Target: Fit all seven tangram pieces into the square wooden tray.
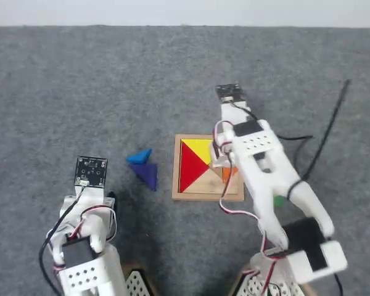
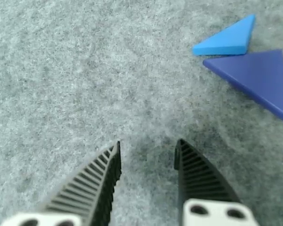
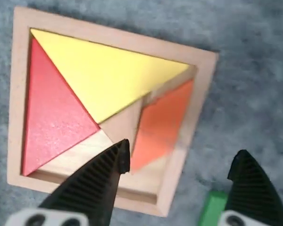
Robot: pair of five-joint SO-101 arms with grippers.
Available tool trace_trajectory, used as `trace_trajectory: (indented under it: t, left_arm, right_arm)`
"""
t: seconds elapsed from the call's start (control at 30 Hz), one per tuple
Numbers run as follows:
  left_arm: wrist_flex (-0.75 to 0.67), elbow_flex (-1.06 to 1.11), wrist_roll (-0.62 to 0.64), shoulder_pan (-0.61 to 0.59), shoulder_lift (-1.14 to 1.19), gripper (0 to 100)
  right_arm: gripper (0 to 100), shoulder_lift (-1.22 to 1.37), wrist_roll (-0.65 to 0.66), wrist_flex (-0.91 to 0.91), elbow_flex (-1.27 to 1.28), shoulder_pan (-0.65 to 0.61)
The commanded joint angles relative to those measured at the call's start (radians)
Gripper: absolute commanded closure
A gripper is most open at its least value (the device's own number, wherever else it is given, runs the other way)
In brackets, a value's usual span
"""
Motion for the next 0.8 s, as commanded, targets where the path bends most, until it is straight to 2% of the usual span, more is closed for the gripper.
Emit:
trace_trajectory:
  t: [0.0,0.23,0.47,0.77]
  left_arm:
    - [0.005,-0.007,-0.015,0.000,-0.018,81]
    - [0.005,-0.007,-0.015,0.000,-0.018,81]
    - [0.005,-0.007,-0.015,0.000,-0.018,81]
    - [0.005,-0.007,-0.015,0.000,-0.018,81]
  right_arm:
    - [66.4,-0.076,0.041,0.013,0.021,0.042]
    - [66.4,0.104,0.057,-0.012,0.018,0.039]
    - [66.4,0.314,0.058,-0.021,-0.158,0.044]
    - [66.4,0.282,0.058,0.007,-0.259,0.084]
